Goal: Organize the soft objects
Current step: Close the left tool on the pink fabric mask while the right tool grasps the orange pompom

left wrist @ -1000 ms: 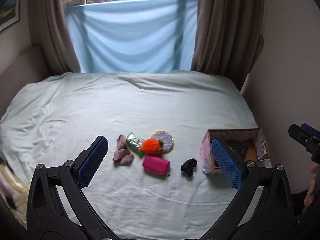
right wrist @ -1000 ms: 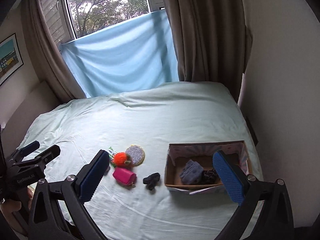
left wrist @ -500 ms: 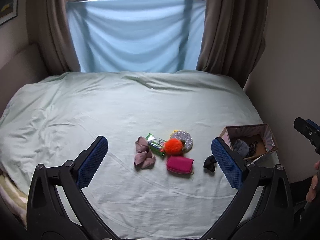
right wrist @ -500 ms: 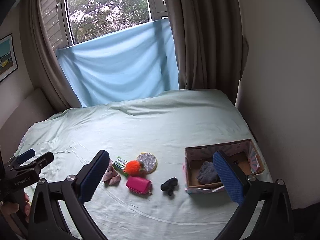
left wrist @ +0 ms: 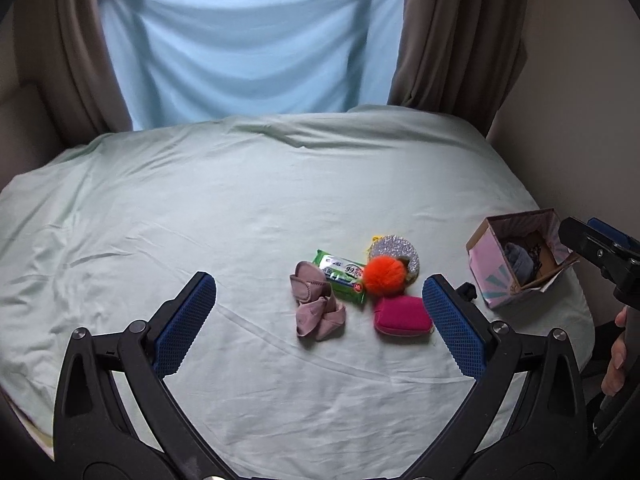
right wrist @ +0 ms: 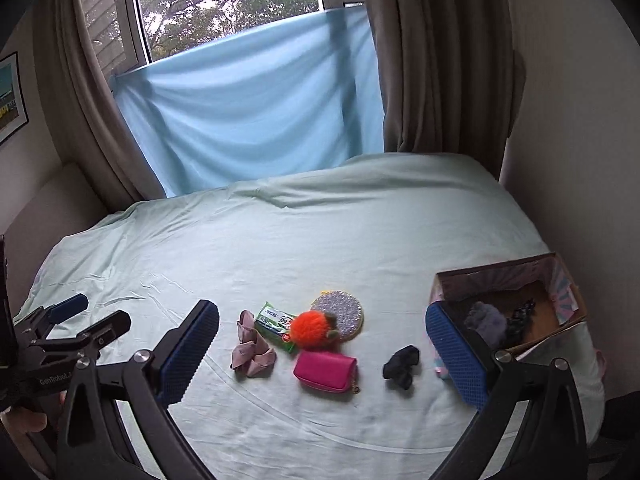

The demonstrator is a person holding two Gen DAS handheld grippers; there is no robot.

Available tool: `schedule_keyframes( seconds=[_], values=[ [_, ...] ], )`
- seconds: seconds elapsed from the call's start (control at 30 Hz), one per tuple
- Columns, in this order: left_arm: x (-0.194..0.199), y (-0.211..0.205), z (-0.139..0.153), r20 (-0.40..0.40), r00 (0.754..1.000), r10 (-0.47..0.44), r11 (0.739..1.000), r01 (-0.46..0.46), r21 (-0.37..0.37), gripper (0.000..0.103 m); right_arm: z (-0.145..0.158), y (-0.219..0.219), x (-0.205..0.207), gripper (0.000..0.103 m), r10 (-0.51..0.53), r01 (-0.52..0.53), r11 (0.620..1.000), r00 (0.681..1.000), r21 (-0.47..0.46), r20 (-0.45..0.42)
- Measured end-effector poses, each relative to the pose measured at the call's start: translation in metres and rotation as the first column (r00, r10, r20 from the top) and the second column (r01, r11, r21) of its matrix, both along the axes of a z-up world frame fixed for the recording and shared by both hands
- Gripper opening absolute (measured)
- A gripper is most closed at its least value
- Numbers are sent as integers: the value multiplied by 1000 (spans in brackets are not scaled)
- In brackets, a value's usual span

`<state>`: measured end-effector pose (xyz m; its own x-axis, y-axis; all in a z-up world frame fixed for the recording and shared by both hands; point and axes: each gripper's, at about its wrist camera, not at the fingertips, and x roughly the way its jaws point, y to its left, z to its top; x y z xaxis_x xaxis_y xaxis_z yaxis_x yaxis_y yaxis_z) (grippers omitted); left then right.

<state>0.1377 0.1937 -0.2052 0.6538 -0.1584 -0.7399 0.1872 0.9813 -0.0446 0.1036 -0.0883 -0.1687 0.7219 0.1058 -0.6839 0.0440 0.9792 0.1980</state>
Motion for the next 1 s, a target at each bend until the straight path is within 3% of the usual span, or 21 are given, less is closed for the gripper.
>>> schedule_keyframes(
  seconds=[0.5, 0.6, 0.7, 1.0],
  values=[
    [81, -4, -186, -111, 988, -109, 994, 109, -8, 100, -161, 45, 90, 103, -23, 22, 1000, 996, -14, -89],
    [93, -7, -220, -127, 985, -117, 993, 117, -10, 94, -189, 48, 103, 103, -37, 38, 999, 995, 7, -97],
    [102, -11, -247, -136, 984, -119, 993, 118, -11, 91, -214, 53, 113, 103, -48, 48, 999, 993, 3, -104],
    [108, -27, -293, -152, 975, -163, 986, 166, 4, 85, -269, 57, 134, 82, -70, 72, 997, 986, 5, -154]
  ],
)
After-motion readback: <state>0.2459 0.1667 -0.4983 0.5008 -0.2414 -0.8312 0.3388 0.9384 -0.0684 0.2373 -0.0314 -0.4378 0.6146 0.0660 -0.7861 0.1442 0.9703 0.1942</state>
